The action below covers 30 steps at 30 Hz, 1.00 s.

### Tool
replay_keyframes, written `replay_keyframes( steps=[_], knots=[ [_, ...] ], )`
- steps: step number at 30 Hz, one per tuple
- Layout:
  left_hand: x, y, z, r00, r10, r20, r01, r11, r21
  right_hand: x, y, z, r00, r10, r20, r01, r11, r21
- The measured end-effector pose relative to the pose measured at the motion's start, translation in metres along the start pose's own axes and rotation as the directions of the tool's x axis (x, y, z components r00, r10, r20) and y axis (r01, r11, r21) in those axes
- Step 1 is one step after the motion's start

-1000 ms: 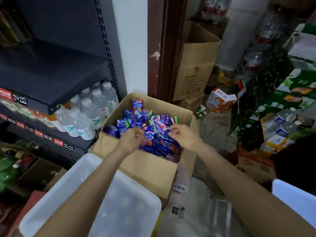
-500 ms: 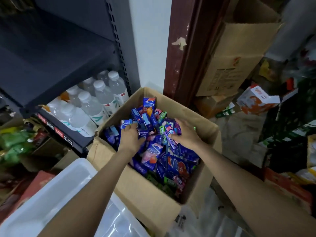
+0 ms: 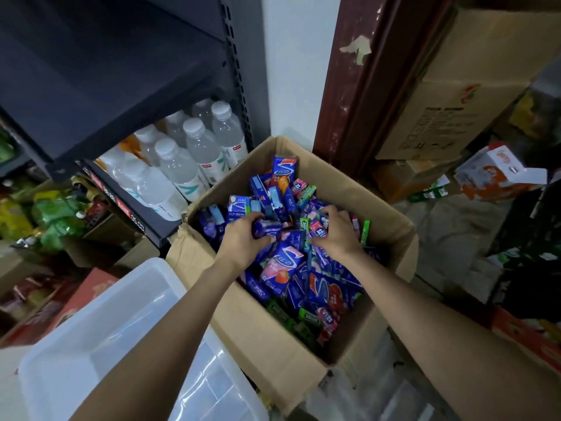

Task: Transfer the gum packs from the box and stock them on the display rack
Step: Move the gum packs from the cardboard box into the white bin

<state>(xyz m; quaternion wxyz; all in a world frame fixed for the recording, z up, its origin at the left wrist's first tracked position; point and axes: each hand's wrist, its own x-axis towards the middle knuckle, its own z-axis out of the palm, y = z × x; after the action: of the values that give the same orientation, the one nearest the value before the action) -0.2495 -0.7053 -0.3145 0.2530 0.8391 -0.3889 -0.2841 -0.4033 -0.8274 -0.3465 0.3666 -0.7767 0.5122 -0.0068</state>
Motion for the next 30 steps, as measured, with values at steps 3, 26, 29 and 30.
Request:
replay_keyframes(
  steps=[3, 26, 29, 30],
  knots=[
    [-0.008, 0.004, -0.004, 0.996, 0.004, -0.092, -0.010, 0.997, -0.071, -0.005, -0.001, 0.003, 1.000, -0.025, -0.005, 0.026, 0.996, 0.090],
    [-0.066, 0.012, -0.056, 0.961, -0.133, -0.241, -0.059, 0.755, -0.653, -0.073, -0.076, -0.053, 0.968, -0.185, -0.172, 0.250, 0.807, 0.535],
    [-0.091, -0.005, -0.086, 0.940, -0.129, -0.317, -0.109, 0.766, -0.633, -0.091, -0.106, -0.039, 0.973, -0.183, -0.139, 0.230, 0.777, 0.587],
    [-0.099, -0.014, -0.095, 0.933, -0.125, -0.337, -0.119, 0.777, -0.618, -0.096, -0.115, -0.031, 0.975, -0.185, -0.119, 0.220, 0.776, 0.591]
  ],
)
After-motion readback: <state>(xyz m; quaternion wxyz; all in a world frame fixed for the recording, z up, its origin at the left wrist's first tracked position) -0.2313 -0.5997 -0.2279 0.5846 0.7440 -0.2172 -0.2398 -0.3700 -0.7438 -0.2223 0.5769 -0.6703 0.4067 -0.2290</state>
